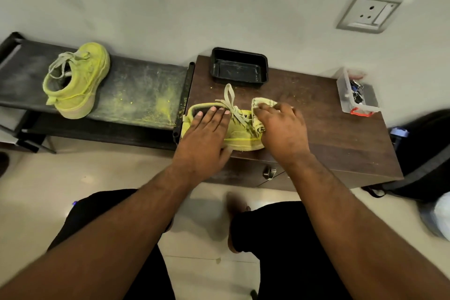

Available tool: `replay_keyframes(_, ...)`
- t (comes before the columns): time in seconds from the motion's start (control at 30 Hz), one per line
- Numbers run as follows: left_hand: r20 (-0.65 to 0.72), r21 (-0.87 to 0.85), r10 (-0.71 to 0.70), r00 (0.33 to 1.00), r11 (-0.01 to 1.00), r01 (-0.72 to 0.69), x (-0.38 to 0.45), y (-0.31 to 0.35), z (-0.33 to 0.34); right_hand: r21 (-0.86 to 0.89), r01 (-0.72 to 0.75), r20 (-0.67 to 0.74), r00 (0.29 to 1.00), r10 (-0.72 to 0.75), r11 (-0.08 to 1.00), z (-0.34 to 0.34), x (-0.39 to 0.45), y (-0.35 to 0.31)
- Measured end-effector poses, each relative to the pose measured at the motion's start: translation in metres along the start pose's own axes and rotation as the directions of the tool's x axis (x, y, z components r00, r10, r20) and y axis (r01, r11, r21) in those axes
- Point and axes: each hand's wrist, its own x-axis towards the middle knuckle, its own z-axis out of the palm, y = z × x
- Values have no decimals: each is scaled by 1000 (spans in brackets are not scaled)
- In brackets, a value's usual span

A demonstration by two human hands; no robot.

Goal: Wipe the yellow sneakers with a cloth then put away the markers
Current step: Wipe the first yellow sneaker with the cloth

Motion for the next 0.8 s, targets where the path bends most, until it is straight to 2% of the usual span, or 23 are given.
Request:
replay_keyframes(0.07, 0, 17, -14, 1000, 1000, 14, 1, 1, 4, -71, 87, 74, 994, -81, 994, 5, 7, 3)
replay_keyframes(0.27, 27, 60, -47, 999, 997, 45, 6, 4, 6, -60, 112, 186, 978, -99, 992, 23, -2, 11)
replay_keyframes(0.43, 46, 65, -68, 997, 996, 65, 8, 6, 5, -120, 238, 264, 944, -200, 964, 23, -14, 24)
replay_keyframes(0.53, 45, 54, -68, 997, 996, 66, 7, 5, 5, -166, 366, 341, 893, -295, 916, 13, -12, 35)
replay_keyframes(0.7, 26, 8, -51, 998, 999, 51, 9, 1, 6, -83, 531, 541, 735, -409, 844, -19, 4, 67)
replay_keyframes(0.73, 18, 5, -47, 999, 999, 46, 8, -1, 7, -103, 542, 551, 729, -406, 834, -25, 8, 72)
replay_keyframes(0.8, 16, -9, -32, 999, 999, 32, 9, -2, 8, -267, 545, 497, 784, -371, 795, -36, 13, 78)
